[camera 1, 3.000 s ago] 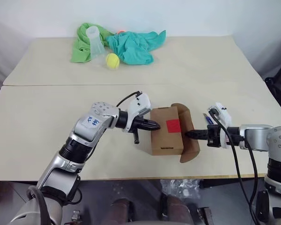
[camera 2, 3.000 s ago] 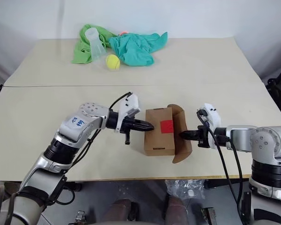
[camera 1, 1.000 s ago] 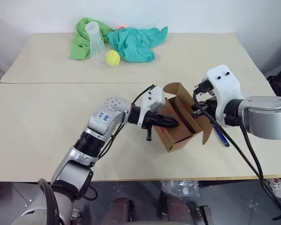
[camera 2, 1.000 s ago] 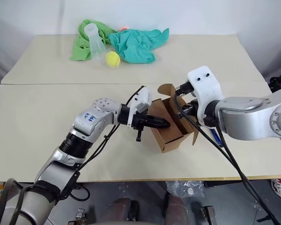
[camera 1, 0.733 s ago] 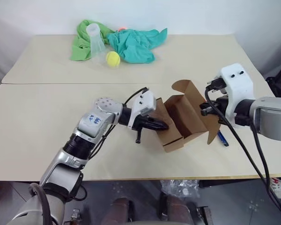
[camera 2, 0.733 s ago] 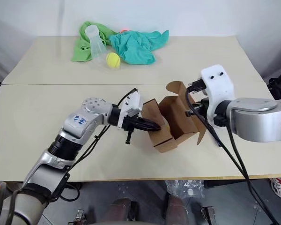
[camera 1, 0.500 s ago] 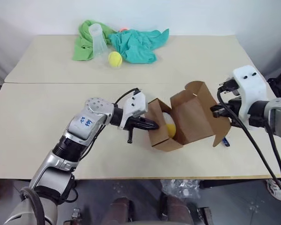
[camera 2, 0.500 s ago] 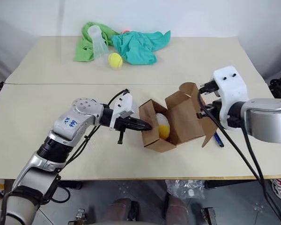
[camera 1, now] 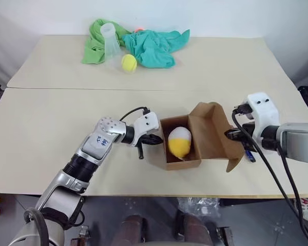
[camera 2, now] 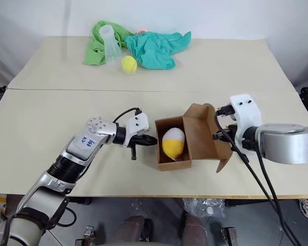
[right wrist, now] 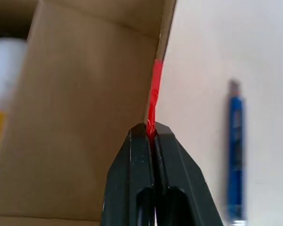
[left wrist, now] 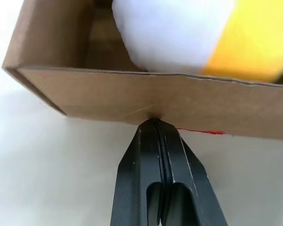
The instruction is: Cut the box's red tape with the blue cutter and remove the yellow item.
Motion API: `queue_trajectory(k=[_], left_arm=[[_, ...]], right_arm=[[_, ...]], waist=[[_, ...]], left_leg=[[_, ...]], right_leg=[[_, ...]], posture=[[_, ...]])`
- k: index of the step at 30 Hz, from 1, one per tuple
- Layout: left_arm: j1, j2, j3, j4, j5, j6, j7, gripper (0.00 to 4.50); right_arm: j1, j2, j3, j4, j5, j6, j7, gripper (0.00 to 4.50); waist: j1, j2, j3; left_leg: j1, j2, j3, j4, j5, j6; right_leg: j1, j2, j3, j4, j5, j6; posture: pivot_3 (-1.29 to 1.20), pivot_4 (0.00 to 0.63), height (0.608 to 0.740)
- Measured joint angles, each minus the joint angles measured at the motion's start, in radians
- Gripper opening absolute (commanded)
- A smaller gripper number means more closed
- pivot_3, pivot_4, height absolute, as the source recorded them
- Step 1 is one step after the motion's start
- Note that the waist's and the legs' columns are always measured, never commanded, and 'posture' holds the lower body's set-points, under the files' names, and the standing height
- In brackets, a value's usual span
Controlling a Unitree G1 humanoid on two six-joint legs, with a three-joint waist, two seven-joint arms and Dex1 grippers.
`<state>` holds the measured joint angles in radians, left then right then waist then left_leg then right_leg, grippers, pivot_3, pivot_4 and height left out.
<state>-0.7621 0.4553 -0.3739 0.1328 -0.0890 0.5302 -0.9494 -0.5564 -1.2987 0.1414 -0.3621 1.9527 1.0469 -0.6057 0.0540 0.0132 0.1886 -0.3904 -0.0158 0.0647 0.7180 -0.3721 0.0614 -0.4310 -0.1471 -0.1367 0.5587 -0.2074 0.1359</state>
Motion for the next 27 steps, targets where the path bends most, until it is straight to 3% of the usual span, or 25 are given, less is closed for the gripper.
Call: queue_trajectory(k=[6,9,20,25,27], left_arm=[[-0.009,-0.007,0.007,0.017,0.014,-0.004,-0.004,0.0],[-0.01,-0.001,0.014,0.02,0.014,-0.004,-0.02,0.0],[-0.04,0.033,0.046,0.091,0.011,-0.026,-0.095,0.0],[-0.097,0.041,0.093,0.187,0.008,-0.009,-0.088,0.0],[-0.127,0.062,0.102,0.243,0.017,-0.031,-0.081,0.57]], right_arm=[[0.034,0.043,-0.001,-0.003,-0.001,-0.043,-0.05,0.03],[0.063,0.072,-0.035,-0.026,-0.016,-0.08,-0.069,0.61],[0.194,0.086,-0.14,-0.115,-0.16,-0.102,0.001,4.47],[0.269,0.075,-0.258,-0.147,-0.33,-0.105,0.116,4.47],[0.299,0.06,-0.296,-0.156,-0.404,-0.102,0.166,4.5]], waist=[[-0.003,0.0,0.0],[-0.003,0.0,0.0],[-0.002,0.0,0.0],[-0.002,0.0,0.0],[-0.003,0.0,0.0]], left_leg=[[0.001,0.0,0.001,0.001,0.0,0.0],[0.001,0.0,0.001,0.0,0.0,0.0],[0.001,0.0,0.001,0.0,0.0,0.0],[0.001,0.0,0.002,0.0,0.0,0.0],[0.002,0.0,0.003,0.0,0.0,0.0]], right_leg=[[0.001,0.0,0.001,0.0,0.001,0.001],[0.001,0.0,0.001,0.0,0.001,0.001],[0.001,0.001,0.001,0.0,0.001,0.001],[0.001,0.001,0.002,0.0,0.001,0.002],[0.001,0.002,0.002,0.0,0.001,0.002]], posture=[[0.0,0.15,0.74],[0.0,0.15,0.74],[0.0,0.15,0.74],[0.0,0.15,0.74],[0.0,0.15,0.74]])
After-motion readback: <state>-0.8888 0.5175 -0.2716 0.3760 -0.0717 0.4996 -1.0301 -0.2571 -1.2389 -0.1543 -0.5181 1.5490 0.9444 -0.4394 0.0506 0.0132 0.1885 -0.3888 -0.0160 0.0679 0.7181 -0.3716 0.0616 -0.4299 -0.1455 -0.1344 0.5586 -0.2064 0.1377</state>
